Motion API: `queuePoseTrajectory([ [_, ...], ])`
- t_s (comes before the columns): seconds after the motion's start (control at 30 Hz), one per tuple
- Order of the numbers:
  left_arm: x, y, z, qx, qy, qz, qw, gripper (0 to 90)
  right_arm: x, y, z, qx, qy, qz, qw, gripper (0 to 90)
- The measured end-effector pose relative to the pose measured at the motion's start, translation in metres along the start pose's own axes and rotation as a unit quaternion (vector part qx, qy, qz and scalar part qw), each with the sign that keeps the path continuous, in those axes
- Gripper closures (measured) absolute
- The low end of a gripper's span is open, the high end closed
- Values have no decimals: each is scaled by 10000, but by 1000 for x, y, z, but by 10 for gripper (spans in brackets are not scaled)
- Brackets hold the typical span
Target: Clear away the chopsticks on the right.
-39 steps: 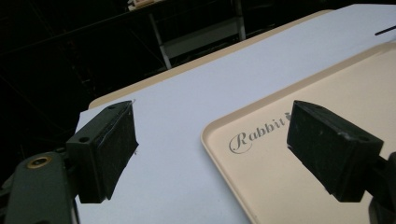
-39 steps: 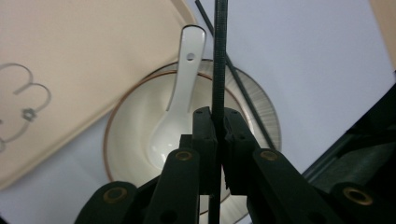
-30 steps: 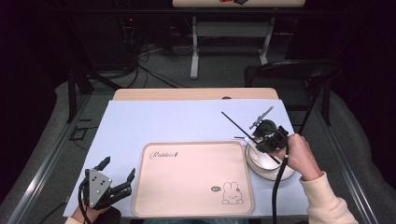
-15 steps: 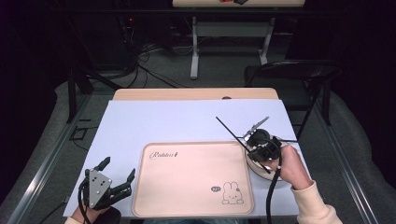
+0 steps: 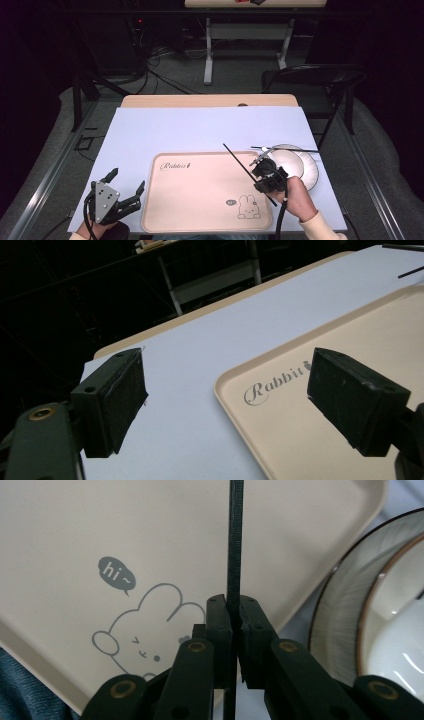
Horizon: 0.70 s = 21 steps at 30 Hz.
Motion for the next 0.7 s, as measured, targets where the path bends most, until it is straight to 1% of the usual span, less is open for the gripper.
queuePoseTrajectory([
  [0.07,0,0,0,-2,0,2,10000,155,-1,-2,6,-1,-67,11,10000,850],
  [0.13,0,0,0,-2,4,3,10000,155,-2,-4,13,52,-119,63,9999,850],
  [0.17,0,0,0,-6,0,0,10000,155,-3,-5,17,66,-169,86,9998,850],
  [0.2,0,0,0,-2,6,-4,10000,155,-3,-6,20,68,-219,58,9997,850],
  [0.23,0,0,0,-3,-8,9,10000,155,-4,-8,23,95,-293,97,9995,850],
  [0.3,0,1,0,-8,-13,36,10000,155,-3,-8,28,31,-378,87,9992,850],
  [0.33,0,0,1,-6,-16,35,10000,156,-2,-9,30,65,-399,79,9991,850],
  [0.4,0,0,0,-4,-5,12,10000,155,-1,-10,33,41,-463,51,9989,850],
  [0.5,0,0,1,-14,-17,0,10000,156,2,-11,37,74,-496,88,9987,850],
  [0.53,0,0,1,-18,-16,8,10000,155,3,-12,38,69,-499,57,9987,850],
  [0.6,0,0,1,-17,-17,22,10000,155,4,-15,41,137,-530,91,9985,850],
  [0.7,0,0,0,-17,-15,16,10000,156,6,-17,45,150,-580,117,9981,850],
])
Point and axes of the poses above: each handheld gripper's, and its own axes: z roughly forward along the jaws, x roughly out of its top, y roughly to its right, the point moved 9 cm from there along z, roughly forward along the jaws, and after that the axes turned 10 degrees about -y, right-handed, at the moved point
